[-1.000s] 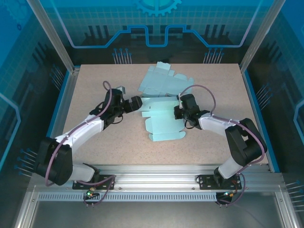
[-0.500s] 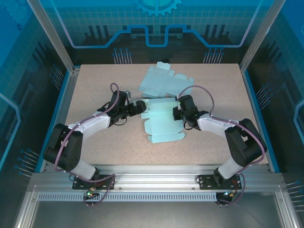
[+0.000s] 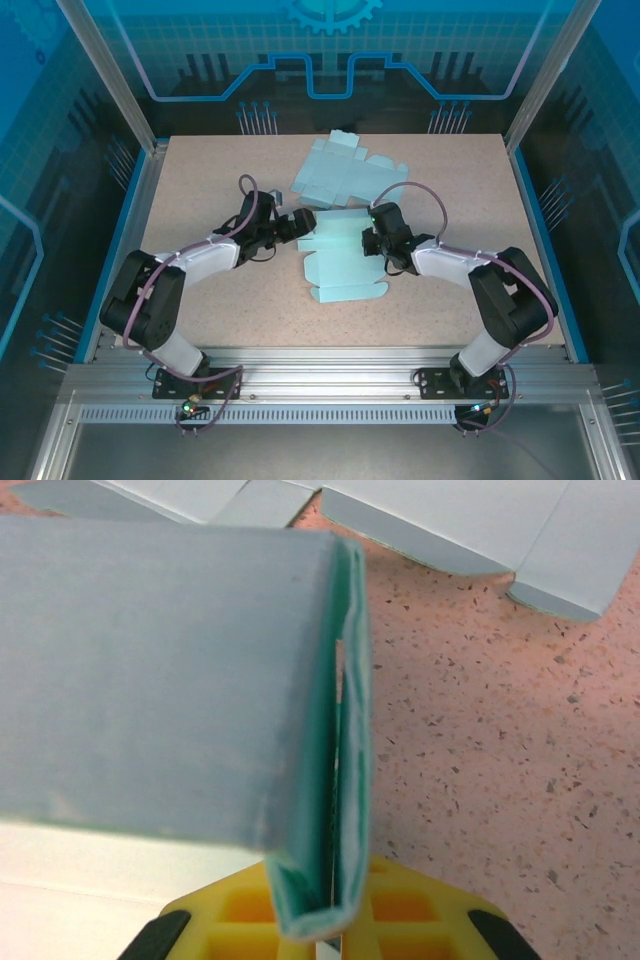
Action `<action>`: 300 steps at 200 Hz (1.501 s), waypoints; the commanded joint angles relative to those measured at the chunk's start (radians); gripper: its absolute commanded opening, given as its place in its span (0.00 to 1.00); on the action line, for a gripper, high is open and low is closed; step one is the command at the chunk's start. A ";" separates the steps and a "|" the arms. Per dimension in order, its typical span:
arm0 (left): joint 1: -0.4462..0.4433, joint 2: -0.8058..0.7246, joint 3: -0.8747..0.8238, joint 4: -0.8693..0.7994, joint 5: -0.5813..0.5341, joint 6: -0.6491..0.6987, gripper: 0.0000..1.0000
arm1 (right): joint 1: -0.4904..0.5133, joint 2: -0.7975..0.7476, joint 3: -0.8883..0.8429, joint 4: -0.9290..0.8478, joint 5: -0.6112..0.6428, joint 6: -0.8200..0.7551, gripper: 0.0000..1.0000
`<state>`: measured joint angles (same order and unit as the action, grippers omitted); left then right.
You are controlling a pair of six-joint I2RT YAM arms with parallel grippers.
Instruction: Fold the paper box
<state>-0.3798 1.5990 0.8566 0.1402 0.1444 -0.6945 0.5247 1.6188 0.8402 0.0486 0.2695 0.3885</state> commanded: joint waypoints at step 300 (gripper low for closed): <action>-0.124 0.021 -0.285 0.578 -0.096 -0.114 0.78 | 0.055 0.000 -0.014 0.048 0.033 0.037 0.12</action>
<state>-0.4976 1.6039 0.5282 0.6601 0.0414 -0.8818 0.5594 1.6295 0.8360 0.0784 0.2821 0.4118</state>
